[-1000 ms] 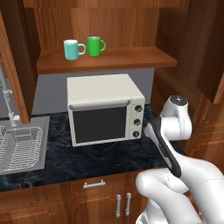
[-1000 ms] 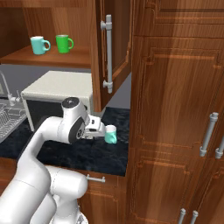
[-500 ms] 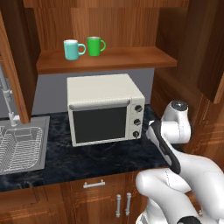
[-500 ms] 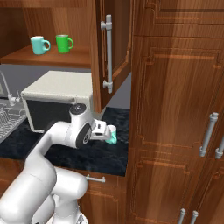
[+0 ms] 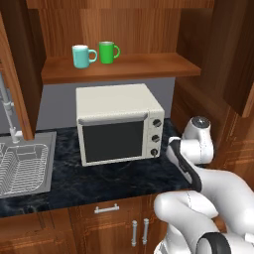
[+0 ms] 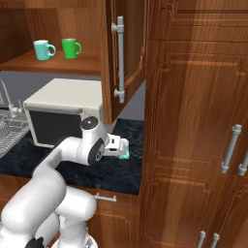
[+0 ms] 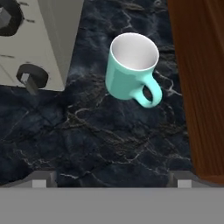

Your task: Pick the mug on the counter and place it in the cabinet with the handle facing the right, like the mugs already inside.

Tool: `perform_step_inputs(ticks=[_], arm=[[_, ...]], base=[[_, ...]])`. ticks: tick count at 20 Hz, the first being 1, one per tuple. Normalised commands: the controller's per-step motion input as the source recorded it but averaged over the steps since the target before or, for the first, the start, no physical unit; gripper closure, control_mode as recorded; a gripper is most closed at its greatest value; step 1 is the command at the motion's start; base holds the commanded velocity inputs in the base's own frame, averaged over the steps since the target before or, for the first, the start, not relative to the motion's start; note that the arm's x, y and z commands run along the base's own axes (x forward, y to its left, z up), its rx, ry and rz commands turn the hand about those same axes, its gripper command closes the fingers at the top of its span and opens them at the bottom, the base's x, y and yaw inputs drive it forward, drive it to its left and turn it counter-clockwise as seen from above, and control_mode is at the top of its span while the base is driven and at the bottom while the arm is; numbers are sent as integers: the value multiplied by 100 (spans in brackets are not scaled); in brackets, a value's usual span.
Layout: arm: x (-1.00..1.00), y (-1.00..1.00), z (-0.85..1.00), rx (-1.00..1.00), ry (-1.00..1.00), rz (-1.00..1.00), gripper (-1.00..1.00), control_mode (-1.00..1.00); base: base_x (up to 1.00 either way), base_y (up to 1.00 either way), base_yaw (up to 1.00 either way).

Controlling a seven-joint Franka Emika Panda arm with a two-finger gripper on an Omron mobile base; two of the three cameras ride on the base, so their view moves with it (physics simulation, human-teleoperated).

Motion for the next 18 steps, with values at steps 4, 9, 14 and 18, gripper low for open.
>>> perform_step_inputs(ticks=[4, 9, 14, 18], arm=[[7, -21, -2, 0, 0, 0, -100, -100], [13, -23, -5, 0, 0, 0, -100, -100], [25, -18, -18, -2, 0, 0, -100, -100], [27, -14, -19, -3, 0, 0, -100, -100]], base=[[0, 0, 0], [0, 0, 0], [0, 0, 0], [0, 0, 0]])
